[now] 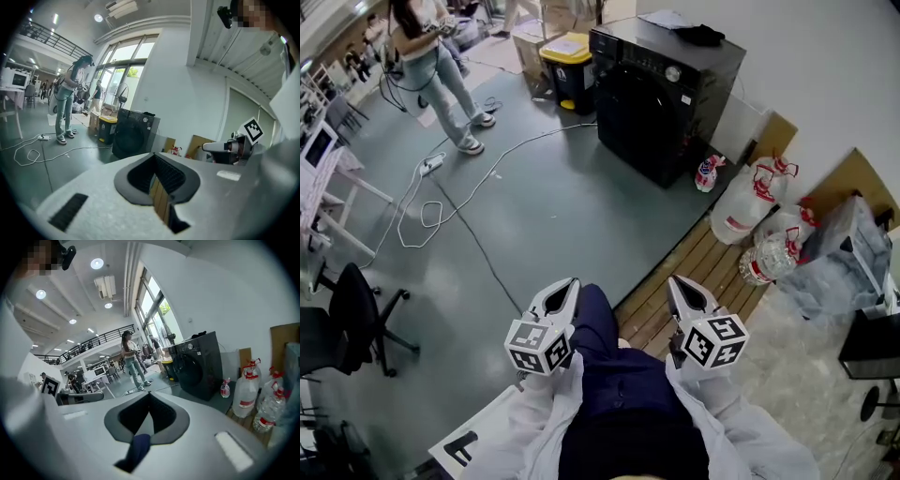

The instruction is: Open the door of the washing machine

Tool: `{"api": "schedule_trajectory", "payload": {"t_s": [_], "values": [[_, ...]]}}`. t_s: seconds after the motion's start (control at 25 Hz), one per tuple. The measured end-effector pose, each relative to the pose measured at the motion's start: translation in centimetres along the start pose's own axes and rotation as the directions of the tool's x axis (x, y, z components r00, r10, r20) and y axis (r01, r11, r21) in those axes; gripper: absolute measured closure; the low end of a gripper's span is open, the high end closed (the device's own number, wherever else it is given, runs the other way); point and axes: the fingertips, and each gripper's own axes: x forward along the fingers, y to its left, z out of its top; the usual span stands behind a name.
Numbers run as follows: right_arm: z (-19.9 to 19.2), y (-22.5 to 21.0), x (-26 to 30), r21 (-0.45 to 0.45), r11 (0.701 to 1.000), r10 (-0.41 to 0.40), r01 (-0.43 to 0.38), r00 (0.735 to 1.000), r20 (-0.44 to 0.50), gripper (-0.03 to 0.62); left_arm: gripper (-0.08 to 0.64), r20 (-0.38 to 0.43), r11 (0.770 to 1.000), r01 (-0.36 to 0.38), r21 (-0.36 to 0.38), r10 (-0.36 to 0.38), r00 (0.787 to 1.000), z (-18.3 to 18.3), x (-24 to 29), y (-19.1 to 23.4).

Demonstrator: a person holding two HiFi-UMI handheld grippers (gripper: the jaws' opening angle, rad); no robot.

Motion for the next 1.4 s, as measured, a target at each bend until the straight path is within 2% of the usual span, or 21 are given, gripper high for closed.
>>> {"api": "schedule_trajectory", "payload": {"t_s": [0.16, 0.24, 0.36, 0.44, 0.6, 0.84, 1.0, 1.2, 1.4], "values": [[0.1, -0.6, 0.5, 0.021, 1.000, 0.006, -0.005, 1.000, -0.021, 0.583, 0.555, -0.008, 1.000, 0.002, -0.023, -0.002, 1.000, 0.4, 1.2, 0.0], [0.3, -1.1, 1.3, 0.018, 1.000, 0.002, -0.001, 1.000, -0.031, 0.583, 0.471, -0.009, 0.999, 0.011, -0.045, -0.012, 1.000, 0.5, 2.3, 0.2], [0.7, -2.4, 3.3, 0.044, 0.999, -0.002, 0.004, 0.999, -0.045, 0.583, 0.455, -0.017, 0.998, 0.028, -0.052, -0.029, 0.999, 0.8, 4.3, 0.7], [1.3, -3.1, 5.0, 0.055, 0.998, 0.001, 0.002, 0.999, -0.054, 0.583, 0.414, -0.032, 0.998, 0.036, -0.058, -0.038, 0.999, 1.1, 6.0, 1.4], [3.2, -4.7, 9.0, 0.065, 0.998, -0.003, 0.007, 0.998, -0.067, 0.583, 0.394, -0.029, 0.995, 0.060, -0.083, -0.063, 0.998, 3.2, 9.7, 3.6], [9.0, -6.1, 16.2, 0.072, 0.997, -0.029, 0.033, 0.998, -0.049, 0.583, 0.362, -0.035, 0.992, 0.102, -0.079, -0.105, 0.994, 9.0, 15.8, 8.1], [15.0, -6.4, 21.2, 0.082, 0.995, -0.059, 0.062, 0.997, -0.040, 0.583, 0.362, -0.046, 0.990, 0.126, -0.067, -0.129, 0.991, 15.4, 19.3, 11.8], [22.9, -5.2, 28.2, 0.042, 0.996, -0.078, 0.079, 0.997, -0.020, 0.583, 0.365, -0.042, 0.986, 0.162, -0.032, -0.163, 0.986, 23.6, 22.5, 16.4], [25.6, -2.6, 32.1, 0.030, 0.998, -0.057, 0.058, 0.998, -0.028, 0.583, 0.367, -0.061, 0.984, 0.172, -0.052, -0.175, 0.983, 26.1, 23.6, 20.0]]}}
